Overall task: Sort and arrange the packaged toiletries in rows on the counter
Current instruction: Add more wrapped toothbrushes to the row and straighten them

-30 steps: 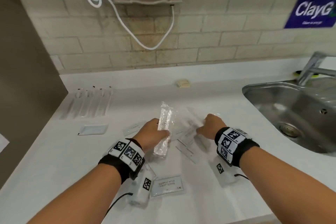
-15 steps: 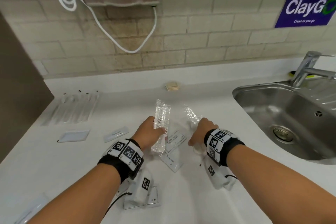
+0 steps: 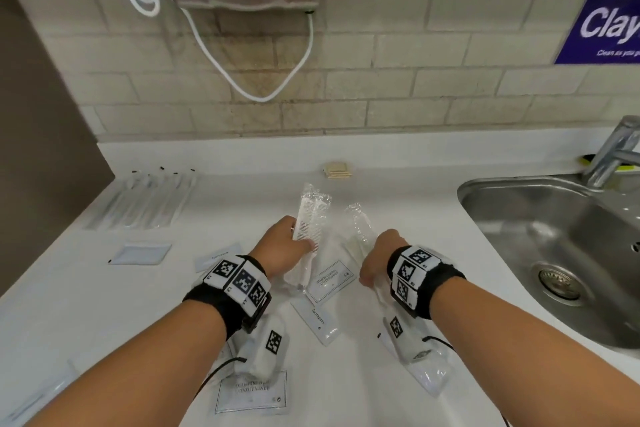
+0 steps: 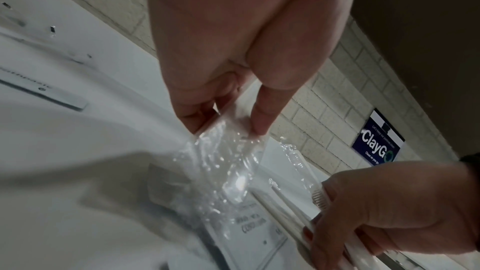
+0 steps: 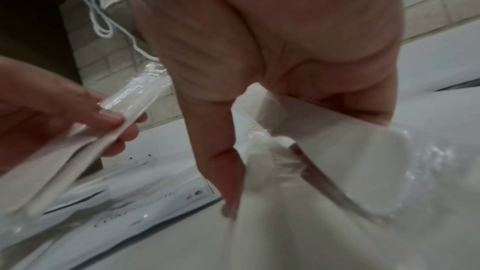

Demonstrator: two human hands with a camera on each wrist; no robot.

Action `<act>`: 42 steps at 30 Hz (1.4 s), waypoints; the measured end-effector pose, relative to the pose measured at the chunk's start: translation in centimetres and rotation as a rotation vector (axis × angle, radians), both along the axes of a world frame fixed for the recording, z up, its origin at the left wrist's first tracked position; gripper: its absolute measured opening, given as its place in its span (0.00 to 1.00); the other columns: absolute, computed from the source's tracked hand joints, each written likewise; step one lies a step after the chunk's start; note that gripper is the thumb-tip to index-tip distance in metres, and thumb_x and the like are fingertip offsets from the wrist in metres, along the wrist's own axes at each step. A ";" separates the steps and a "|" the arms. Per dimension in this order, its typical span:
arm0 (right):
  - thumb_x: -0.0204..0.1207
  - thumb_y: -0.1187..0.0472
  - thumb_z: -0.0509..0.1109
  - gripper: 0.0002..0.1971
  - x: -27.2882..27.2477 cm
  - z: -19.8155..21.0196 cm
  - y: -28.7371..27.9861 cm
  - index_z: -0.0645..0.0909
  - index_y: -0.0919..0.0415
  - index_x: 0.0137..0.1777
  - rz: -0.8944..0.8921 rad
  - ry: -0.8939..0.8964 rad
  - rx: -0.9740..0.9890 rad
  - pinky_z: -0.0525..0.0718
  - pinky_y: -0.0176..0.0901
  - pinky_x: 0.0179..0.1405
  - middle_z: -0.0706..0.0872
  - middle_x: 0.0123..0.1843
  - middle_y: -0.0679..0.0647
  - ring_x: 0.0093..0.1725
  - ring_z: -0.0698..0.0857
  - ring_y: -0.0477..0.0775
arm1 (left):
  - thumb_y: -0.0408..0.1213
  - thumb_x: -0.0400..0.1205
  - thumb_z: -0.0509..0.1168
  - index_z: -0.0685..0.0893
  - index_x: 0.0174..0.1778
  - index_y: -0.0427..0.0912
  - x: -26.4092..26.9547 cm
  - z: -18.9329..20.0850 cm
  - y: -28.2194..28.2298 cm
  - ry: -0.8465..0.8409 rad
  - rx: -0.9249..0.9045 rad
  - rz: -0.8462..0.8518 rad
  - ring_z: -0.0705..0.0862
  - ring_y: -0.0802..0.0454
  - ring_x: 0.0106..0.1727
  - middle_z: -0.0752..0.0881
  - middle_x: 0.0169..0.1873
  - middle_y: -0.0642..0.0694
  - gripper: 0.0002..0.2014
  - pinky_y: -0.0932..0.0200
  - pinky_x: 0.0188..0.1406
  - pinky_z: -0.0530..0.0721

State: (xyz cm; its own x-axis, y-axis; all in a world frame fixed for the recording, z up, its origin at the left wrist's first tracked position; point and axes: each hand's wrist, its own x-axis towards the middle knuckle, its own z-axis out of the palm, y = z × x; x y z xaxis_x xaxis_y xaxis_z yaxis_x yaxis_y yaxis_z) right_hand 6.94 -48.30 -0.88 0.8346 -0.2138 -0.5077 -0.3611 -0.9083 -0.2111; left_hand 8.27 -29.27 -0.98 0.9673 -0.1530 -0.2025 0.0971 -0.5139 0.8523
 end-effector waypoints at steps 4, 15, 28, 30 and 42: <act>0.60 0.62 0.78 0.34 1.3 0.0 1.6 0.66 0.68 0.64 -0.133 -0.003 0.016 0.79 0.35 0.32 0.79 0.45 0.53 0.42 0.81 0.52 | 0.36 0.78 0.70 0.78 0.63 0.40 1.6 0.9 1.1 -0.018 0.030 -0.003 0.85 0.45 0.58 0.85 0.57 0.44 0.17 0.50 0.61 0.82; 0.59 0.63 0.80 0.30 11.1 5.3 10.5 0.73 0.71 0.60 -0.007 -0.209 0.275 0.80 0.38 0.27 0.80 0.38 0.55 0.34 0.80 0.51 | 0.33 0.76 0.72 0.84 0.49 0.37 9.2 3.7 9.1 -0.026 0.042 0.084 0.86 0.38 0.56 0.88 0.53 0.35 0.08 0.43 0.62 0.83; 0.69 0.53 0.75 0.39 22.2 1.9 22.7 0.63 0.72 0.73 -0.021 -0.114 0.221 0.84 0.53 0.63 0.79 0.67 0.63 0.63 0.83 0.64 | 0.37 0.71 0.74 0.78 0.56 0.36 17.6 -0.6 18.1 0.107 0.141 0.194 0.85 0.42 0.54 0.85 0.53 0.41 0.20 0.49 0.56 0.86; 0.71 0.52 0.74 0.40 23.3 1.2 23.4 0.59 0.72 0.75 -0.036 -0.122 0.227 0.81 0.53 0.67 0.74 0.71 0.63 0.68 0.79 0.64 | 0.36 0.72 0.74 0.77 0.56 0.38 18.9 -1.2 18.2 0.106 0.171 0.194 0.85 0.45 0.52 0.85 0.51 0.44 0.18 0.52 0.52 0.85; 0.75 0.54 0.74 0.36 24.4 -1.3 23.0 0.59 0.71 0.72 -0.174 -0.206 0.350 0.79 0.46 0.54 0.78 0.67 0.64 0.65 0.81 0.63 | 0.39 0.72 0.76 0.78 0.56 0.41 21.1 -3.3 18.0 0.063 0.223 0.185 0.85 0.46 0.52 0.86 0.51 0.45 0.20 0.53 0.53 0.85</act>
